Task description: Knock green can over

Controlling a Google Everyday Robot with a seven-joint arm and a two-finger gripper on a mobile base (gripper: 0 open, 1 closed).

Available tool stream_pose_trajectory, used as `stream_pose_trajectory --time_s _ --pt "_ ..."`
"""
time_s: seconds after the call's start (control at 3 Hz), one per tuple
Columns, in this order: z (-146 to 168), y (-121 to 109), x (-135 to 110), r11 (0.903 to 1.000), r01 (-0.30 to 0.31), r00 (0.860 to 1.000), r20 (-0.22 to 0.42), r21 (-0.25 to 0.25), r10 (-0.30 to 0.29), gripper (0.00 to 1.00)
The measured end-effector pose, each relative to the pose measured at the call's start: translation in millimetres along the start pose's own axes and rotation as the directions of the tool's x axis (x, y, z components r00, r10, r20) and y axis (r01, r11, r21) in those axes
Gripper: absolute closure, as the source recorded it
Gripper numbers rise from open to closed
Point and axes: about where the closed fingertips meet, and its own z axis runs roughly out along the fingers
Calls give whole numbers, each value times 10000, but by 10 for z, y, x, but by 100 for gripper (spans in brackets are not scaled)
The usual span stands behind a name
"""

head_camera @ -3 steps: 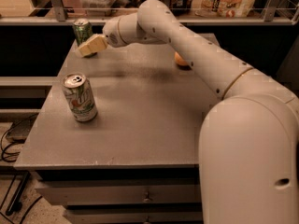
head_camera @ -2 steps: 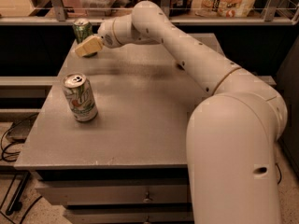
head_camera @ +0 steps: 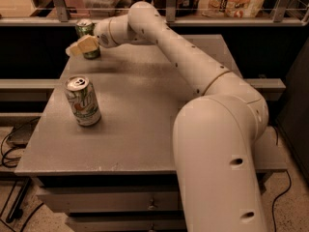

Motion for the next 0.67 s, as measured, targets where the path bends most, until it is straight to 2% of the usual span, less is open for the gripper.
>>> stream_pose_trajectory --time_s 0.33,0.67 --pt "74 -2 -125 9998 46 9995 298 -175 -41 46" --pt "-80 -73 -160 9992 352 9994 7 172 -352 69"
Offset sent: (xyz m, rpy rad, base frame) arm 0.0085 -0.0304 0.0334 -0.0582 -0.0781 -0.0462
